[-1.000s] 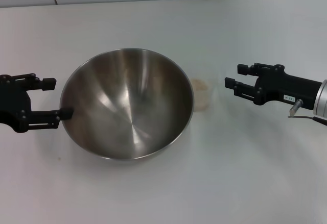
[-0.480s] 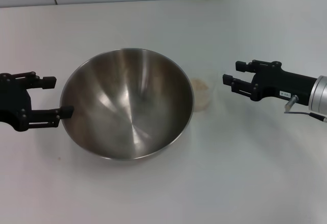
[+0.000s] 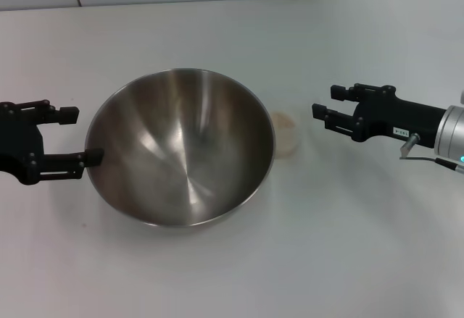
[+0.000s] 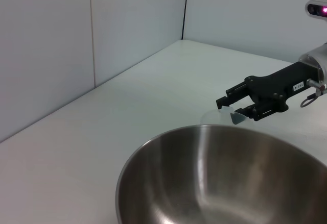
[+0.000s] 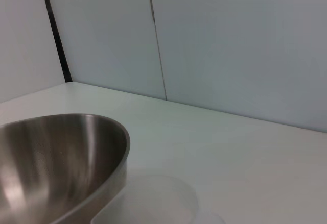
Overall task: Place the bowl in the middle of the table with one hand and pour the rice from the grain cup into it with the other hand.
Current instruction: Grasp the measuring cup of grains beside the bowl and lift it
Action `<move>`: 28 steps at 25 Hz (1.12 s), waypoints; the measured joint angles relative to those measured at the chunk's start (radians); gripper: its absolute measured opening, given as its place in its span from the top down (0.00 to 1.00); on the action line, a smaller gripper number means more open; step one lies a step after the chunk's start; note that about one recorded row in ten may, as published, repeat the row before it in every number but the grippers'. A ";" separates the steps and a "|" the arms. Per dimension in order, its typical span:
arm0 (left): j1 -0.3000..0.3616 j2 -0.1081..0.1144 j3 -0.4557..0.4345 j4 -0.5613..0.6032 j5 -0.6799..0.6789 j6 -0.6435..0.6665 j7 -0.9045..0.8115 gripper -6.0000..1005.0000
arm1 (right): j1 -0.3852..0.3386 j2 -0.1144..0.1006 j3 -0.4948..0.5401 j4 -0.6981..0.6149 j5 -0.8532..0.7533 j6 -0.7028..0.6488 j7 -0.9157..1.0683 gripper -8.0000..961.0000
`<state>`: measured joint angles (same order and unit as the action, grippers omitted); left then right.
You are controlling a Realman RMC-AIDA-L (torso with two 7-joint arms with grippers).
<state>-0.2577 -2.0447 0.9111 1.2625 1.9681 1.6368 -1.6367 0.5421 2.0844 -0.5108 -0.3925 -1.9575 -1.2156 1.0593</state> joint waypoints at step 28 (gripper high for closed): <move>-0.005 0.000 0.000 -0.009 0.006 0.000 0.002 0.19 | 0.039 0.000 0.006 0.032 0.006 0.046 -0.031 0.45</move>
<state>-0.2623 -2.0448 0.9112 1.2539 1.9743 1.6367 -1.6351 0.5807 2.0846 -0.5046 -0.3606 -1.9511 -1.1691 1.0279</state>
